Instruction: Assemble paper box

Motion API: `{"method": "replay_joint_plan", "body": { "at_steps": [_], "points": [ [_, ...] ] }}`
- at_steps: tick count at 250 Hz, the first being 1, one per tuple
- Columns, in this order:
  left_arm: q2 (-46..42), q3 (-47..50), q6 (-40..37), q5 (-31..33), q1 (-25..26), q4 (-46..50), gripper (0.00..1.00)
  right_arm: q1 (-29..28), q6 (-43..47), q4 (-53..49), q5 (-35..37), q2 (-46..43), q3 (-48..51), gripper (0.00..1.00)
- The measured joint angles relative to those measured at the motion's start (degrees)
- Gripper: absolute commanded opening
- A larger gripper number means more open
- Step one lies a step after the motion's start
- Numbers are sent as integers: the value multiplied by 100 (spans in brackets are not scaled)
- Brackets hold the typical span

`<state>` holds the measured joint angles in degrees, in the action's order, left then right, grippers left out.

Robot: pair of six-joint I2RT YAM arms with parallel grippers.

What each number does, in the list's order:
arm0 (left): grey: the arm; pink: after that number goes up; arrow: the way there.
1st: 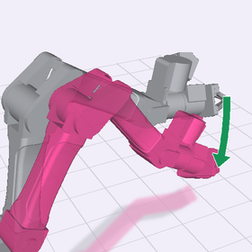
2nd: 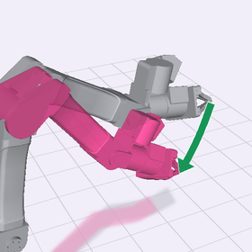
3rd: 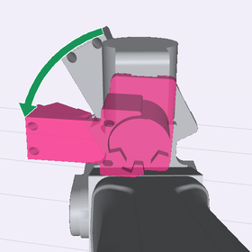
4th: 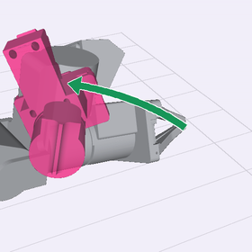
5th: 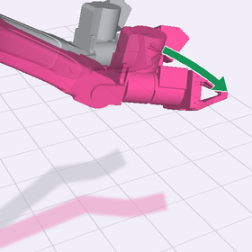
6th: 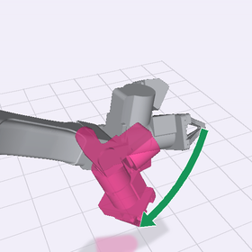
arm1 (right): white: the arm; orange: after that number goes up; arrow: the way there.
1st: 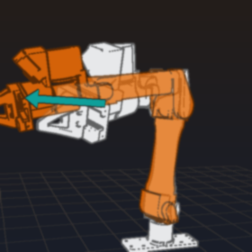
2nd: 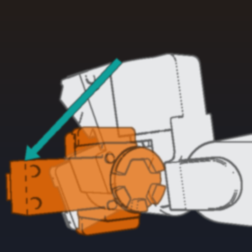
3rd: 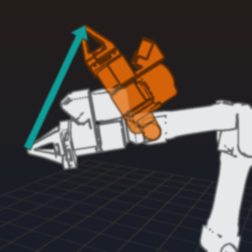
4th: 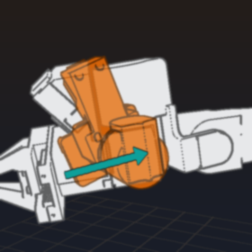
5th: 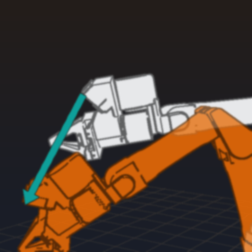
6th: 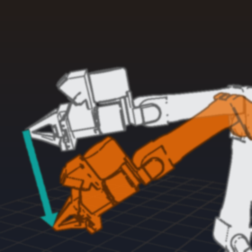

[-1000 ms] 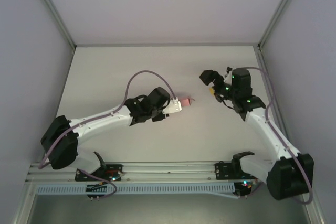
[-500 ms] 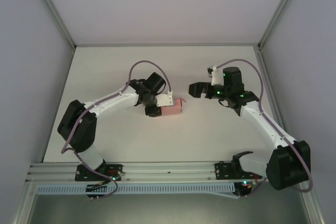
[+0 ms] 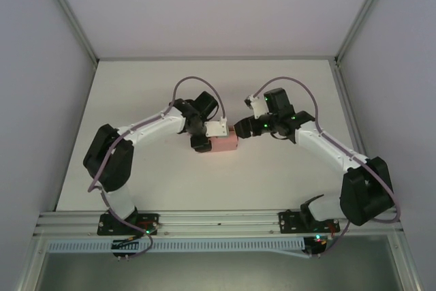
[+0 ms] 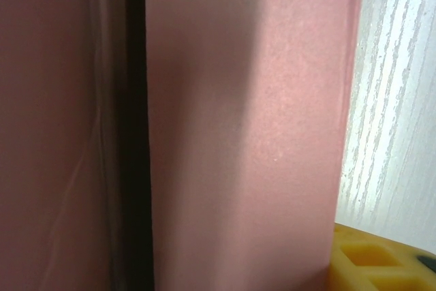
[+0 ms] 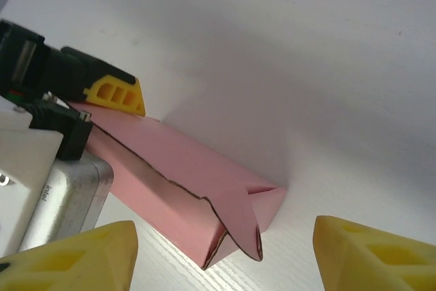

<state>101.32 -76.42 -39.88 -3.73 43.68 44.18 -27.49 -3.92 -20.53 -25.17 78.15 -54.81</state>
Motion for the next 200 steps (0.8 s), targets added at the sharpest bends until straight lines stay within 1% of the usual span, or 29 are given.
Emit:
{"method": "replay_joint_plan", "body": {
  "at_steps": [28,34,41,67,81,107,127,134,146,177,188,200],
  "points": [
    [0,0,0,-2,2,7,55,-127,125,-2,155,2,-15,55],
    [0,0,2,0,2,7,53,-153,142,-2,197,4,-22,52],
    [0,0,0,-2,2,4,51,-173,146,0,243,4,-26,51],
    [0,0,2,0,2,4,48,-221,212,-22,376,81,-98,45],
    [0,0,2,-2,2,4,47,-256,232,-66,448,192,-203,37],
    [0,0,4,-2,2,4,47,-328,249,-105,564,343,-363,32],
    [0,0,4,2,-9,4,47,-398,251,-151,643,374,-417,32],
    [0,0,4,2,-11,4,47,-415,249,-179,662,374,-424,34],
    [0,0,4,2,-17,7,47,-439,258,-214,702,374,-431,40],
    [0,0,4,2,-24,11,47,-452,354,-254,769,367,-428,43],
    [0,0,2,4,-24,11,47,-452,400,-254,800,361,-424,46],
    [0,0,4,2,-24,9,47,-455,463,-254,835,341,-404,46]
  ]
}}
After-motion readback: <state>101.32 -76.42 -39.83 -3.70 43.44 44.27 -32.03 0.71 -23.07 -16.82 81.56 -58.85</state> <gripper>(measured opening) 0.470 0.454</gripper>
